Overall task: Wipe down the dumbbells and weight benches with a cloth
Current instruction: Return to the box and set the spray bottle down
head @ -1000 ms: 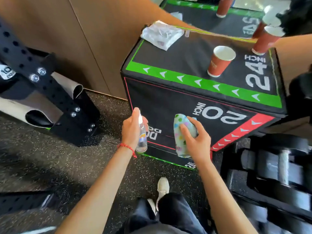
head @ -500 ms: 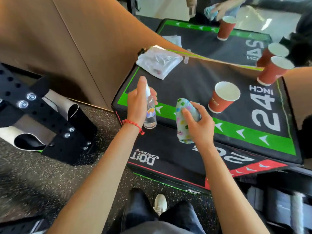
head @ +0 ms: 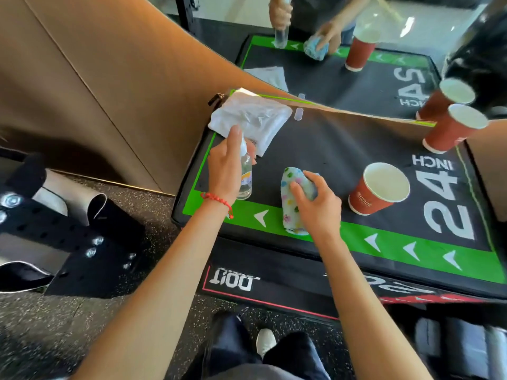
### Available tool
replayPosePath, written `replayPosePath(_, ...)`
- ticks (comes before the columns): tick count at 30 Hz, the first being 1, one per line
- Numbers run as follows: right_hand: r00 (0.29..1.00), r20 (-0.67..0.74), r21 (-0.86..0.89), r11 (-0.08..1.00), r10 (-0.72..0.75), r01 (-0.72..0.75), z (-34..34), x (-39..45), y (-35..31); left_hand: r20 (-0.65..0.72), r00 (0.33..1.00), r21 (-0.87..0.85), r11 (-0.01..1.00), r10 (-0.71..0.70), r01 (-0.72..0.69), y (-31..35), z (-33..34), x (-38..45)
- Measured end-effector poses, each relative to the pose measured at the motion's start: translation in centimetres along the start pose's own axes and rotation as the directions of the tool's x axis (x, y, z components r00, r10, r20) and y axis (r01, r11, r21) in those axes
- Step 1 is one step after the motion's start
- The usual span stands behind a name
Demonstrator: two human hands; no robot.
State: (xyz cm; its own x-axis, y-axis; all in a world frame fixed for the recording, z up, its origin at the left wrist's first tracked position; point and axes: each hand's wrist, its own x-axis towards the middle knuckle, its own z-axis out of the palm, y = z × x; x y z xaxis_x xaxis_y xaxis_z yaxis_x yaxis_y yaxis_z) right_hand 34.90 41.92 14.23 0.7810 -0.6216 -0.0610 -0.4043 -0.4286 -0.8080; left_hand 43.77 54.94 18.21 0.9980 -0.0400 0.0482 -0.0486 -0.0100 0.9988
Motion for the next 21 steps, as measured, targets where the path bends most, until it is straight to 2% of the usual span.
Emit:
replayPosePath(7,1.0,-0.03,-0.198,0.98,-0.009,0.003,1.4,0.0,0.1,0.049,0.999,0.025,1.0,0.005,-0.006,-1.6,-0.5,0.5)
replayPosePath(12,1.0,0.015,-0.328,0.944,-0.009,0.013,1.6,0.2,-0.2,0.081,0.997,0.021,1.0,0.015,-0.016,-1.9,-0.8,0.2)
replayPosePath(18,1.0,-0.006,-0.372,0.928,-0.03,0.026,1.7,-0.5,-0.3,0.121,0.993,0.0,1.0,0.014,-0.014,-1.9,-1.3,-0.4)
replayPosePath(21,0.994,-0.05,-0.399,0.914,-0.098,0.07,1.7,-1.1,0.0,0.129,0.992,-0.035,0.999,-0.01,0.015,-1.9,-1.6,-0.7)
